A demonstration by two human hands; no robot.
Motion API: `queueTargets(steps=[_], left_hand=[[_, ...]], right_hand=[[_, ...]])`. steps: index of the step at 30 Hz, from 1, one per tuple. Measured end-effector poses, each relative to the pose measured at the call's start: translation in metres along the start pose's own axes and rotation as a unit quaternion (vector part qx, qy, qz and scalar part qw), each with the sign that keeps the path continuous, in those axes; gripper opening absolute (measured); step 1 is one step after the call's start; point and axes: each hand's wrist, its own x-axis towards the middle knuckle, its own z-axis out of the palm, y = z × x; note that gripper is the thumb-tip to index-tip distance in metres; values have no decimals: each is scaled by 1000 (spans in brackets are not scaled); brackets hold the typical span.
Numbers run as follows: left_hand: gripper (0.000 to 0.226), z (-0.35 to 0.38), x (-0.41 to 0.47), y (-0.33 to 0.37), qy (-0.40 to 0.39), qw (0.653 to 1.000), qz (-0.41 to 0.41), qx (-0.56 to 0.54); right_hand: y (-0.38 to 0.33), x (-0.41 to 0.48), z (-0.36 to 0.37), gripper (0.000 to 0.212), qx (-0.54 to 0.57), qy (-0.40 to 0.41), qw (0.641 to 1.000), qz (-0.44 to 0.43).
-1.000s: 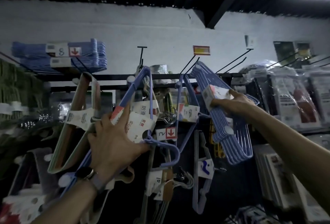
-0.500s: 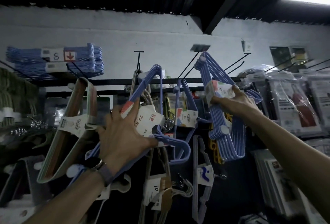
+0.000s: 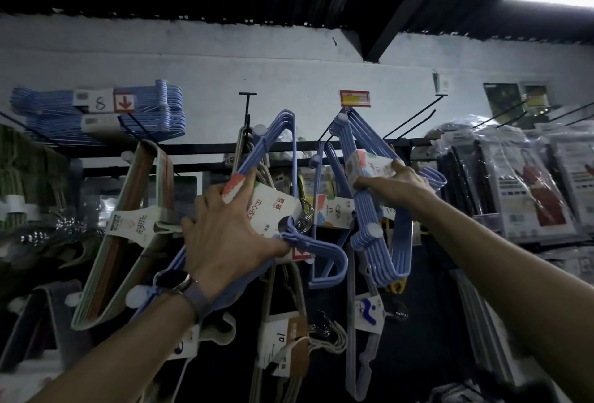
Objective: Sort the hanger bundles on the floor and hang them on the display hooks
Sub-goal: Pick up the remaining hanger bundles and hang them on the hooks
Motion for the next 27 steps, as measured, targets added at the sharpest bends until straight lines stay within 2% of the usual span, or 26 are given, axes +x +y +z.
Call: queueTargets(steps=[9, 13, 14, 15, 17, 18, 21, 27], left_hand=[[135, -1, 2, 10, 2, 999, -16, 36], [136, 3, 4, 14, 7, 999, -28, 36], [136, 5, 5, 14, 9, 999, -31, 38], [136, 6, 5, 15, 11, 998, -35, 41], [136, 11, 4, 15, 18, 998, -41, 47], [135, 13, 3, 15, 19, 998, -46, 48], [135, 17, 0, 16, 14, 997, -62, 47], [134, 25, -7, 18, 4, 996, -71, 51]], right_hand=[[-13, 41, 38, 123, -9, -55, 998, 23], [7, 104, 84, 169, 3, -65, 997, 51], [5, 103, 90, 170, -1, -68, 996, 52], [0, 90, 90, 163, -7, -73, 996, 54], [-2, 79, 97, 133, -30, -68, 996, 48], [-1, 78, 103, 127, -33, -67, 996, 44], [10, 79, 132, 140, 7, -79, 996, 50], [23, 69, 176, 130, 79, -24, 996, 47]])
